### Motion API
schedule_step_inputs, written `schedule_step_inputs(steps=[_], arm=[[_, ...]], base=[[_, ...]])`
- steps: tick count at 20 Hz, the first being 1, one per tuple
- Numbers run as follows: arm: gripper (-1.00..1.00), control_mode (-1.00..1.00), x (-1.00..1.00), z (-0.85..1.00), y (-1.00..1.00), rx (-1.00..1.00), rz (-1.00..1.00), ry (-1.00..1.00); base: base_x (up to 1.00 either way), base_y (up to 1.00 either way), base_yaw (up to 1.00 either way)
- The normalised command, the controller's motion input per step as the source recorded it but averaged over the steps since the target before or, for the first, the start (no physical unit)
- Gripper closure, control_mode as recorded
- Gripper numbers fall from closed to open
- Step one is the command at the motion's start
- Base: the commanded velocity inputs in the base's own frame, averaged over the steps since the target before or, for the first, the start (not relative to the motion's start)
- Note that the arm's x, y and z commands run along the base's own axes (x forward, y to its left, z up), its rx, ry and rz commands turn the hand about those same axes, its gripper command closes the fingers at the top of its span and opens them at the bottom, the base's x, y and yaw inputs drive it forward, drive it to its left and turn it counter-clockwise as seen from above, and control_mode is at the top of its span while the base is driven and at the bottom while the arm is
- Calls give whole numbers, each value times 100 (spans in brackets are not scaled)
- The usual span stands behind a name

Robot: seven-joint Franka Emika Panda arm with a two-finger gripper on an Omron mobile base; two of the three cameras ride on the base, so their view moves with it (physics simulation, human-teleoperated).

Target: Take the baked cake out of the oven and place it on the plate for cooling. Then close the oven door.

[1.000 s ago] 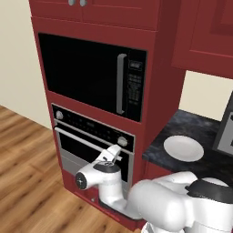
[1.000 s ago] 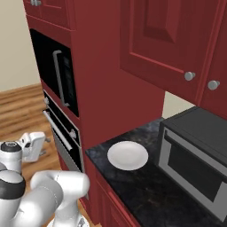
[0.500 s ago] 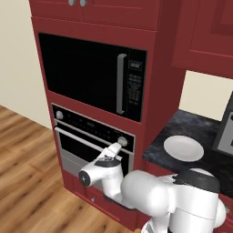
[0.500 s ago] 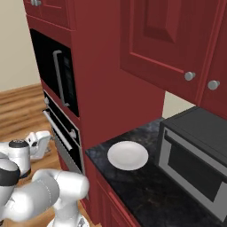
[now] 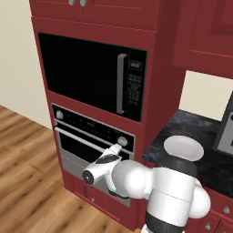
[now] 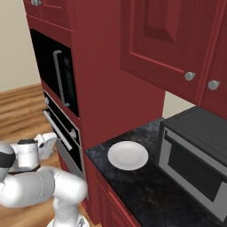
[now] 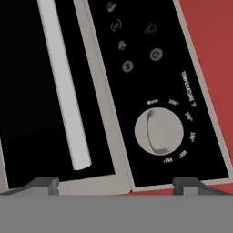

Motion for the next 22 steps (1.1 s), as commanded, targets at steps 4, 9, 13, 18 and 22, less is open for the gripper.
schedule_step_inputs(steps=[4, 9, 13, 18, 22], arm=[[-100, -100, 26, -29, 1, 0, 0, 0], [-100, -100, 33, -27, 2, -1, 0, 0], [-100, -100, 32, -40, 14, -5, 0, 0], [-100, -100, 31, -46, 24, -9, 0, 0], [-100, -100, 36, -37, 19, -7, 0, 0]], base=[[0, 0, 0], [0, 0, 0], [0, 0, 0], [0, 0, 0], [0, 0, 0]])
